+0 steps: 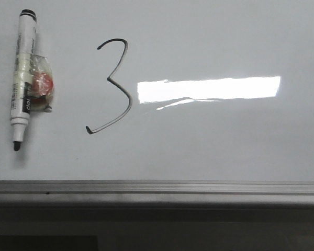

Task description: Write number 3 on whiteboard

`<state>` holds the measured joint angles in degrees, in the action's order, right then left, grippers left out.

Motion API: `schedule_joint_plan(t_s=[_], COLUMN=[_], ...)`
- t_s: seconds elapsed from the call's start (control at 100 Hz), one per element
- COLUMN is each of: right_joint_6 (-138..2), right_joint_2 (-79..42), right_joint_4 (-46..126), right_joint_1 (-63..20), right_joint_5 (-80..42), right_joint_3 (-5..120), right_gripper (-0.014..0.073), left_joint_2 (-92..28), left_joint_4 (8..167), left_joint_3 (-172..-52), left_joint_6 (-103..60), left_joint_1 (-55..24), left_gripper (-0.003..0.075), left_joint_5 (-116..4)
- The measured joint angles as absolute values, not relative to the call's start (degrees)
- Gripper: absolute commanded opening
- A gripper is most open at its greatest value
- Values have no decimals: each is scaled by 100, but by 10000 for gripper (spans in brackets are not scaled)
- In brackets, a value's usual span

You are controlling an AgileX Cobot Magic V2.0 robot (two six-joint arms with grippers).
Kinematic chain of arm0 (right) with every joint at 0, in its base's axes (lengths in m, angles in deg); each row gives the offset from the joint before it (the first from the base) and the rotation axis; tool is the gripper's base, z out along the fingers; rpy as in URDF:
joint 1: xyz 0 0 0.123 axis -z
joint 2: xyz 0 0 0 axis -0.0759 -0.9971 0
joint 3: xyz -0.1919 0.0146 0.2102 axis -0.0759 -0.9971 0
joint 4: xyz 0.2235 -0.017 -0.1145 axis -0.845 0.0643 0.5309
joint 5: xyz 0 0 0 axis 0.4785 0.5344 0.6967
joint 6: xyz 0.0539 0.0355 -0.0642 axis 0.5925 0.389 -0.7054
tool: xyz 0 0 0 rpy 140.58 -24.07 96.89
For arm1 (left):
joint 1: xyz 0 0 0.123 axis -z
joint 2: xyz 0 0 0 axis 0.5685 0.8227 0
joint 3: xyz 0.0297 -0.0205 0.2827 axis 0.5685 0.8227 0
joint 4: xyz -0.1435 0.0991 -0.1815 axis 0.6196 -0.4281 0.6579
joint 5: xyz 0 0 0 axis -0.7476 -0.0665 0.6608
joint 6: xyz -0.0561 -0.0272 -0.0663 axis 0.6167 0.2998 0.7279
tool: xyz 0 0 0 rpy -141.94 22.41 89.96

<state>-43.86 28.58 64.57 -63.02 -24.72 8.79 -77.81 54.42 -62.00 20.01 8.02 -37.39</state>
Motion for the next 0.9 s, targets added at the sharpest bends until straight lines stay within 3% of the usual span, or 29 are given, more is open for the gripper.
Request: schedule_joint_plan(t_s=[0.41, 0.61, 0.9], right_joint_6=[-4384, -4384, -4371], right_joint_2=[2858, 2858, 2858], right_joint_4=[6457, 6457, 6469], right_joint_1=[-6302, -6302, -6302], right_joint_5=[-2472, -2472, -2472], right_joint_3=[879, 879, 879], right_gripper=[-53, -53, -53], left_joint_2=[-7781, -7893, -8975], left_joint_4=[5442, 5442, 5877], left_joint_3=[-6164, -6126, -5513], left_joint_6=[1998, 1989, 1989], left_joint_1=[612, -688, -2449], left_gripper=[-20, -20, -20], left_joint_5=[-3739, -4046, -4660])
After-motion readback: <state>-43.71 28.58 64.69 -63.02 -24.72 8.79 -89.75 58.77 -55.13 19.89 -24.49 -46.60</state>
